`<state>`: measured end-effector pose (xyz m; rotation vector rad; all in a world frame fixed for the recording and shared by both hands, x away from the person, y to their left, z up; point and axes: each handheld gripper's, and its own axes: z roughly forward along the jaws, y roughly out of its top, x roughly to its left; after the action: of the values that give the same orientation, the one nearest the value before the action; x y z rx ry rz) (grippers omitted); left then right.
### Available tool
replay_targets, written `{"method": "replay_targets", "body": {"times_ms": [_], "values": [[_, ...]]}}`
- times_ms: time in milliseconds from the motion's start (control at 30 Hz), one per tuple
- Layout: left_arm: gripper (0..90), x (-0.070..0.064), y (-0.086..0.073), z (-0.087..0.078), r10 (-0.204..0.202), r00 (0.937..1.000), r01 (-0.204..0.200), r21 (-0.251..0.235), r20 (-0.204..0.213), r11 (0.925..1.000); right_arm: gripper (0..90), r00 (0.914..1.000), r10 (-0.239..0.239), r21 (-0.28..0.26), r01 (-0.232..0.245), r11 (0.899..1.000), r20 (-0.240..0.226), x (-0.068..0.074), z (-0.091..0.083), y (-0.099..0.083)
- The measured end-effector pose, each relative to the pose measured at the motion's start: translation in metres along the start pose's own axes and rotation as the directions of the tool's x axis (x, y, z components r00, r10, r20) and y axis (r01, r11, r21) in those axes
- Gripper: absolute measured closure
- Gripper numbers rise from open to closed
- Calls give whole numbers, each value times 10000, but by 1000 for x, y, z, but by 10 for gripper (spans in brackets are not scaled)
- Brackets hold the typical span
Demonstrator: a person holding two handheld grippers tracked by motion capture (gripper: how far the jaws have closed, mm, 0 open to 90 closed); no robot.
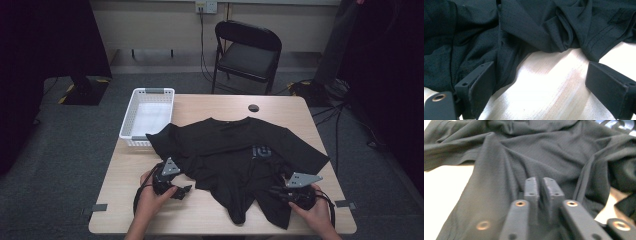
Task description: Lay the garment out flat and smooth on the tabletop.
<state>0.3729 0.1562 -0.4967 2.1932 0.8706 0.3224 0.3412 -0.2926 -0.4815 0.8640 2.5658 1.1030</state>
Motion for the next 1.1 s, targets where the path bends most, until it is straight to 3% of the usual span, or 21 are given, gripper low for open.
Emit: {"method": "replay_targets", "body": {"times_ms": [67,233,433,500,567,700,800,867,967,1100], "values": [[97,0,0,0,-13,10000,13,-10,-3,10000,893,9998,-5,-2,4,10000,-175,4,-4,-4],[98,-1,0,0,-4,10000,4,-12,0,10000,897,9987,-357,46,358,9993,-361,16,-19,-16],[98,-1,0,0,0,10000,0,-8,0,10000,890,9965,-62,-104,53,9999,-837,33,-50,-42],[98,-1,0,0,-20,10000,20,-18,7,10000,769,9978,197,-568,-233,9981,-637,33,-60,-46],[97,-1,0,0,-22,10000,22,-16,8,10000,724,9984,432,-835,-462,9954,-373,27,-66,-44],[98,-1,0,0,-21,10000,21,-17,5,10000,673,9968,623,-889,-577,9944,500,10,-56,-27],[98,-1,0,0,-18,10000,18,-13,-1,10000,696,9914,701,-512,-648,9966,1107,-2,-36,-12],[98,-1,0,0,-6,10000,6,-9,-3,10000,732,9862,495,60,-510,9987,1579,-8,-21,-5],[98,-1,0,0,4,10000,-4,-6,-1,10000,808,9862,712,259,-759,9968,1497,-12,-12,-7],[97,-1,0,0,4,10000,-4,-6,1,10000,880,9908,945,193,-968,9951,964,-12,-21,-14]]}}
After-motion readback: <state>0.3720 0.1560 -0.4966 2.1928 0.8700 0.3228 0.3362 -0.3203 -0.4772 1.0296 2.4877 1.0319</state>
